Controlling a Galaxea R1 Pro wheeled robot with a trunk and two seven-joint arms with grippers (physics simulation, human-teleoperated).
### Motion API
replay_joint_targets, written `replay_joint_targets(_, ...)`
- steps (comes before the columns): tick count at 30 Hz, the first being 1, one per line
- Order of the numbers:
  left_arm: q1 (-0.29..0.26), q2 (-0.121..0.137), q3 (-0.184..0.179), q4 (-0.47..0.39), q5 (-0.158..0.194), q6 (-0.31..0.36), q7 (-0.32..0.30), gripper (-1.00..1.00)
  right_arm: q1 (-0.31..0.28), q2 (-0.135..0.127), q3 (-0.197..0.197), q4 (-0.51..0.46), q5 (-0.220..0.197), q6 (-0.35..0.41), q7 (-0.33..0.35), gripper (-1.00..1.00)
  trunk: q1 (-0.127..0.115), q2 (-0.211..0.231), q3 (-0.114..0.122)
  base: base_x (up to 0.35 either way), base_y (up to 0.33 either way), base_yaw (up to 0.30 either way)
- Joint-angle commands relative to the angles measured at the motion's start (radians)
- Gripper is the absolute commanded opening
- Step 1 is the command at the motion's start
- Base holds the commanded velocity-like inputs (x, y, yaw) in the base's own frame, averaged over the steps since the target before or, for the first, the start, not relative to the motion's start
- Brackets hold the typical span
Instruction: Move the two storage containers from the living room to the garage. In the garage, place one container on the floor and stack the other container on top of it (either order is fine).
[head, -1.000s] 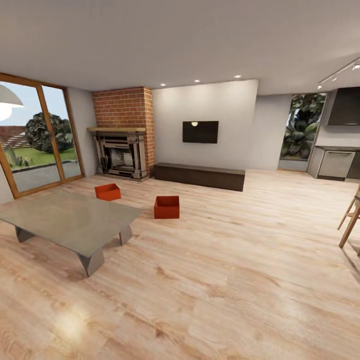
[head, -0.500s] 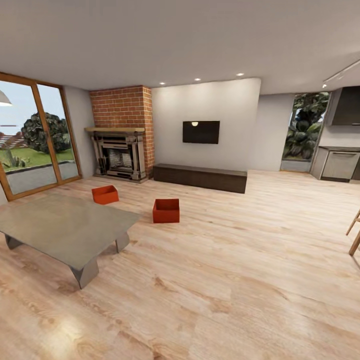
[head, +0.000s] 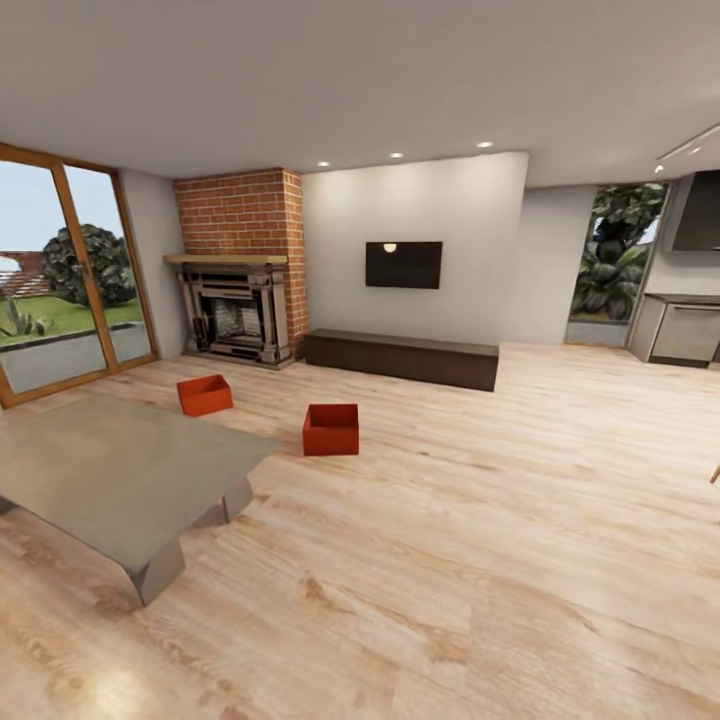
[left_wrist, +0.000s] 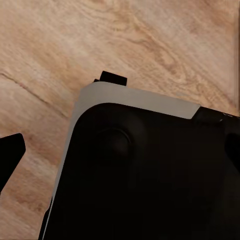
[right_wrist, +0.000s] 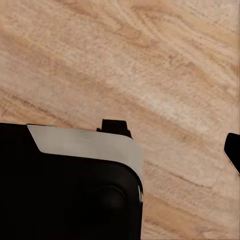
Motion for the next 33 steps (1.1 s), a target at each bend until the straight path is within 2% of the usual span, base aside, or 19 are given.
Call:
replay_joint_targets(1, 0.0, 0.0, 0.006, 0.0, 0.002, -0.002, -0.001, 1.0, -0.001, 0.001, 0.009, 0.003, -0.01, -0.005, -0.002, 1.0, 0.001, 0.0, -0.001, 0.324, 0.0, 0.0)
replay_joint_targets(12, 0.0, 0.0, 0.005, 0.0, 0.002, -0.002, -0.001, 1.0, -0.001, -0.007, -0.006, 0.003, -0.026, -0.007, -0.005, 1.0, 0.001, 0.0, -0.001, 0.324, 0.0, 0.0)
replay_joint_targets(14, 0.0, 0.0, 0.006, 0.0, 0.002, -0.002, -0.001, 1.0, -0.001, -0.009, -0.007, 0.003, -0.038, -0.007, -0.006, 1.0, 0.001, 0.0, -0.001, 0.324, 0.0, 0.0)
replay_joint_targets(16, 0.0, 0.0, 0.006, 0.0, 0.002, -0.002, -0.001, 1.0, -0.001, -0.01, -0.007, 0.004, -0.066, -0.007, -0.007, 1.0, 0.001, 0.0, -0.001, 0.324, 0.0, 0.0)
replay_joint_targets(20, 0.0, 0.0, 0.006, 0.0, 0.002, -0.002, -0.001, 1.0, -0.001, -0.01, -0.004, 0.004, -0.089, -0.005, -0.008, 1.0, 0.001, 0.0, -0.001, 0.324, 0.0, 0.0)
replay_joint_targets(33, 0.0, -0.002, 0.004, 0.0, 0.001, -0.002, -0.001, 1.0, 0.0, -0.009, 0.003, 0.003, -0.085, -0.007, -0.007, 1.0, 0.001, 0.0, -0.001, 0.321, -0.023, 0.0)
